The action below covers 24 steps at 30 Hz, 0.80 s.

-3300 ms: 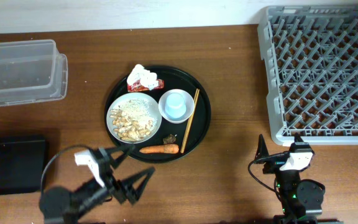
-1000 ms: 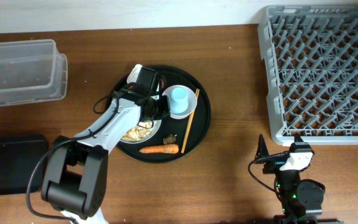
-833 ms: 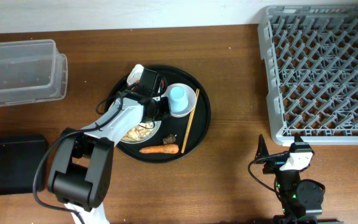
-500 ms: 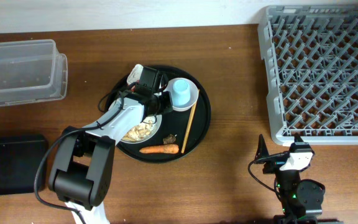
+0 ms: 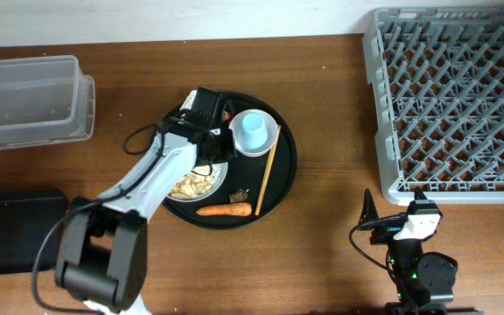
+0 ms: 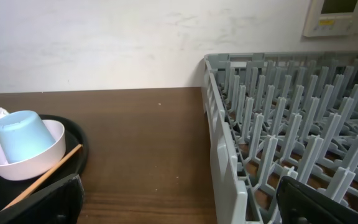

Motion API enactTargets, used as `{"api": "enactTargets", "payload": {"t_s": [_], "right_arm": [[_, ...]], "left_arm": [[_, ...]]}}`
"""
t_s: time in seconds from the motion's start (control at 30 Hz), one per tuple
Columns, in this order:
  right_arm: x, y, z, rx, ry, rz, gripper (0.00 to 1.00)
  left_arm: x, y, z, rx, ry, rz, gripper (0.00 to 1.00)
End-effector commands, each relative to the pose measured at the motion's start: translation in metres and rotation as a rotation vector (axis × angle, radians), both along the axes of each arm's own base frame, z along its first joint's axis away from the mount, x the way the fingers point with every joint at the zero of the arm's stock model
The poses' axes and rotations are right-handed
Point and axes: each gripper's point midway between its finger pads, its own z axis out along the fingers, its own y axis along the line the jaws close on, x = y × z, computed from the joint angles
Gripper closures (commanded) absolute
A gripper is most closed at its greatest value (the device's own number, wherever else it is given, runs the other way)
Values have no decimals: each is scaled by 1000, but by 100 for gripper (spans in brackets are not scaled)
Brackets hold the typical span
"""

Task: Sort waste into correct bins and load items into the dishwasher rack
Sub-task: 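Grasp the rim of the white plate of rice with the left gripper, then lift the plate and carry it left over the black bin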

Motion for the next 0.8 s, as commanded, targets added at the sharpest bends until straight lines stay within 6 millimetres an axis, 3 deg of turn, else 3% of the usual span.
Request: {"api": "enactTargets", "payload": {"t_s": [0.0, 0.23, 0.43, 0.5, 0.77], "right_arm": [[0, -3, -2, -7, 3, -15, 2], [0, -3, -2, -8, 3, -15, 2], [0, -3, -2, -8, 3, -15, 2], [0, -3, -2, -8, 3, -15, 2], [0, -3, -2, -7, 3, -15, 2]], "left_arm": [[-6, 8, 11, 43, 3, -1, 58], [-32, 18, -21, 86, 89, -28, 58], [-26, -5, -18, 115, 9, -189, 56], [-21, 4, -20, 209, -22, -169, 56], [-22, 4, -56, 235, 42, -177, 57]]}}
